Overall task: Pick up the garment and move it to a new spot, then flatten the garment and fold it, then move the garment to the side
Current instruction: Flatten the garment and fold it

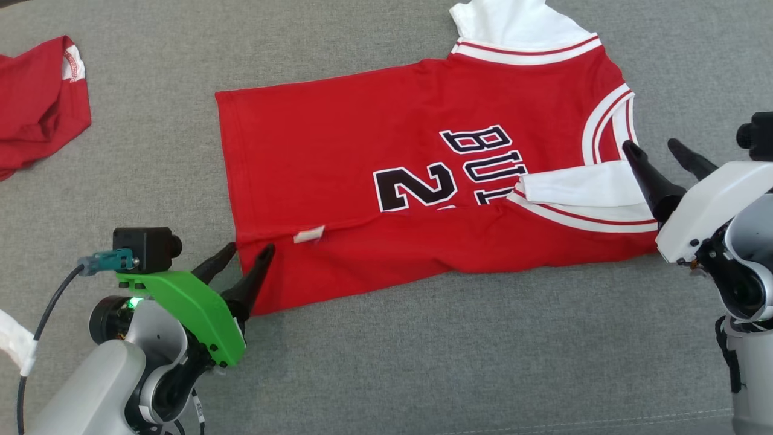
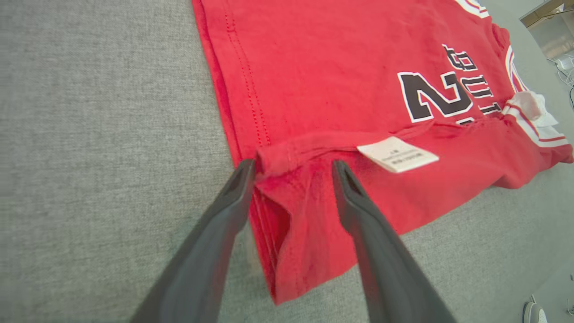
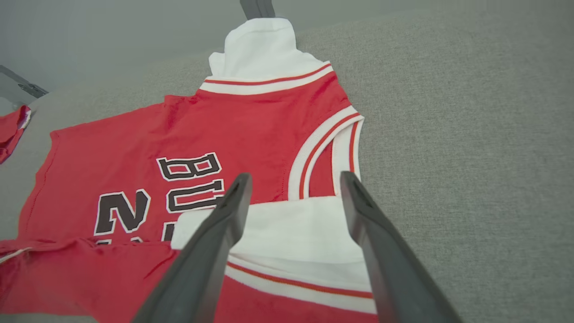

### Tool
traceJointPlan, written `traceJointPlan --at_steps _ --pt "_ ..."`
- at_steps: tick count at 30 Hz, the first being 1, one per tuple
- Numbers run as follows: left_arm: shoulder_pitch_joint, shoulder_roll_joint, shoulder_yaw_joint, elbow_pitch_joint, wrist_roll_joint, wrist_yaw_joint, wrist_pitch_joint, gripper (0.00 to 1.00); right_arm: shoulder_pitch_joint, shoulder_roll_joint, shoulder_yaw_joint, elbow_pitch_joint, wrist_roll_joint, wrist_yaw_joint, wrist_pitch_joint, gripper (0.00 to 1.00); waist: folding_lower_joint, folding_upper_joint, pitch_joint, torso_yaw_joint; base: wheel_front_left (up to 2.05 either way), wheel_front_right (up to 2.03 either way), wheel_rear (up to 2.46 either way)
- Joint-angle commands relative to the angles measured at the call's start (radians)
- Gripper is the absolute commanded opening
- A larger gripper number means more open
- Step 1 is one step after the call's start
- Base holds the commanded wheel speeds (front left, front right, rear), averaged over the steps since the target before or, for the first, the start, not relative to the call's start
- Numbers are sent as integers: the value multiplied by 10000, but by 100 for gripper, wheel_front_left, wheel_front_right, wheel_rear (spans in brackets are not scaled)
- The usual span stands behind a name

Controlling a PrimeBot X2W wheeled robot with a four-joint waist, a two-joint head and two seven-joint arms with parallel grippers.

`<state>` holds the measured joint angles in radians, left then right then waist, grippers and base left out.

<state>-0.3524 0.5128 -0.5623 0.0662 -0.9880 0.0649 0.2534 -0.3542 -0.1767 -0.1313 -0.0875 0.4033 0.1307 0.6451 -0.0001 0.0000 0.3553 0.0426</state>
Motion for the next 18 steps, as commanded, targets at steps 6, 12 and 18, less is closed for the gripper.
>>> traceJointPlan --at_steps 6,12,18 --pt "1230 343 353 -793 -222 160 -669 100 1280 -722 -47 -658 -144 0 -114 100 1 0 82 -61 0 0 0" --pt "1432 195 361 -863 -277 297 -806 100 1913 -1081 -511 -390 -739 0 43 100 1 0 549 40 0 0 0" --pt "1111 -118 -9 -239 -307 36 -504 100 1579 -990 -129 356 -880 0 537 100 1 0 817 106 0 0 0"
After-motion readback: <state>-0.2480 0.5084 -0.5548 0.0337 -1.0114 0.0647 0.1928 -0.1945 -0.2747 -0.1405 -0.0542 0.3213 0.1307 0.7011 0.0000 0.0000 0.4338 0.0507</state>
